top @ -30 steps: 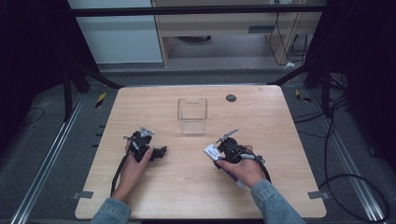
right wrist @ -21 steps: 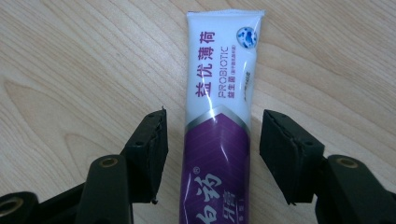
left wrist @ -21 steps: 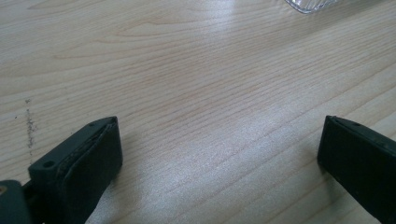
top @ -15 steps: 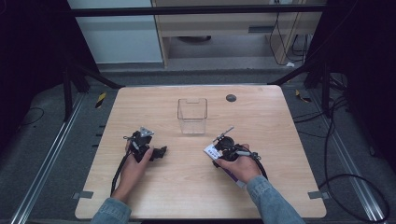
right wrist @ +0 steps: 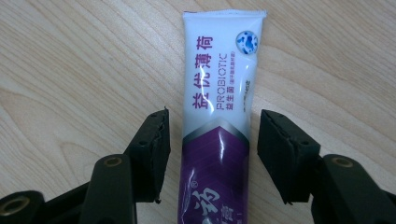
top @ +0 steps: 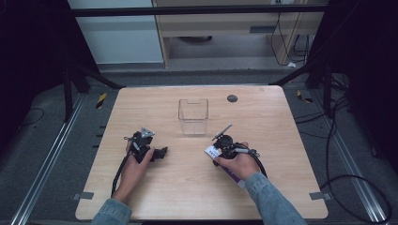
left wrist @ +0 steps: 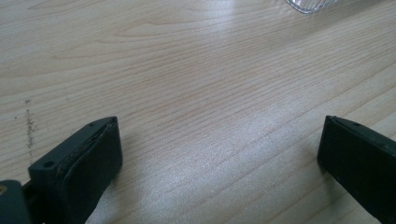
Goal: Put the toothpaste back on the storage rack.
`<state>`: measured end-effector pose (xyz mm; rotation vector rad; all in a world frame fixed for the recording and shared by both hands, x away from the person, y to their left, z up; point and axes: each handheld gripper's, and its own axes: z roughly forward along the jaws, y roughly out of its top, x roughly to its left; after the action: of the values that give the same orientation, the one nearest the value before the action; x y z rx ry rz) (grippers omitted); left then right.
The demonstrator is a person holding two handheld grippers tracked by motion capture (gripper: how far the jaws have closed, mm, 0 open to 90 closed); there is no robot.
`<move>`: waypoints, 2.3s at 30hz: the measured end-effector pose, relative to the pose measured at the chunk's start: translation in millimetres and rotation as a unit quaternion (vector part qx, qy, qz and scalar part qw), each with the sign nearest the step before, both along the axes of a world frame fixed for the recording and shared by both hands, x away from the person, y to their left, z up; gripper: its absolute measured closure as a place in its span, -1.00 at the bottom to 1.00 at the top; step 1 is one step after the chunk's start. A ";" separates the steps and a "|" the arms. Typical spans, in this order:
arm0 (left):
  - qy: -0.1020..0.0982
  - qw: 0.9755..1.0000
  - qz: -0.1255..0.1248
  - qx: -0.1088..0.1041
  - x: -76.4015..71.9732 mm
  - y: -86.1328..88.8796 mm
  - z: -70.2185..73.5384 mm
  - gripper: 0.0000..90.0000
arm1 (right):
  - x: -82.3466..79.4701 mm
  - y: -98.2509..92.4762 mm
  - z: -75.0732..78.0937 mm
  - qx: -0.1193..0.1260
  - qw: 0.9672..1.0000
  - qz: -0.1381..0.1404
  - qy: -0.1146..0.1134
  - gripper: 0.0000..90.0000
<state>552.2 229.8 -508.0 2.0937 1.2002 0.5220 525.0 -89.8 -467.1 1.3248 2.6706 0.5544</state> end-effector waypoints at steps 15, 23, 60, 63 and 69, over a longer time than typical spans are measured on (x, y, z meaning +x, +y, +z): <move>0.000 1.000 0.000 0.000 0.1 0.0 0.0 -1.00 | 2.7 3.7 -3.3 -0.004 1.000 0.001 0.005 0.02; 0.000 1.000 0.000 0.000 0.1 0.0 0.0 -1.00 | 4.1 6.4 -3.8 -0.010 1.000 0.006 0.004 0.05; 0.000 1.000 -0.001 0.000 0.1 0.1 0.0 -1.00 | -4.2 -7.0 4.5 0.011 1.000 -0.012 -0.025 0.76; 0.000 1.000 -0.001 0.001 0.1 0.1 0.1 -1.00 | -6.2 -14.4 9.0 0.031 0.999 -0.025 -0.031 0.76; 0.000 1.000 0.000 0.000 0.1 0.0 0.0 -1.00 | -8.1 -27.7 27.1 0.042 0.997 -0.034 -0.050 0.77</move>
<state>552.4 229.8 -508.0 2.0945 1.1995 0.5215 516.9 -117.5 -440.0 1.3638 2.5388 0.7116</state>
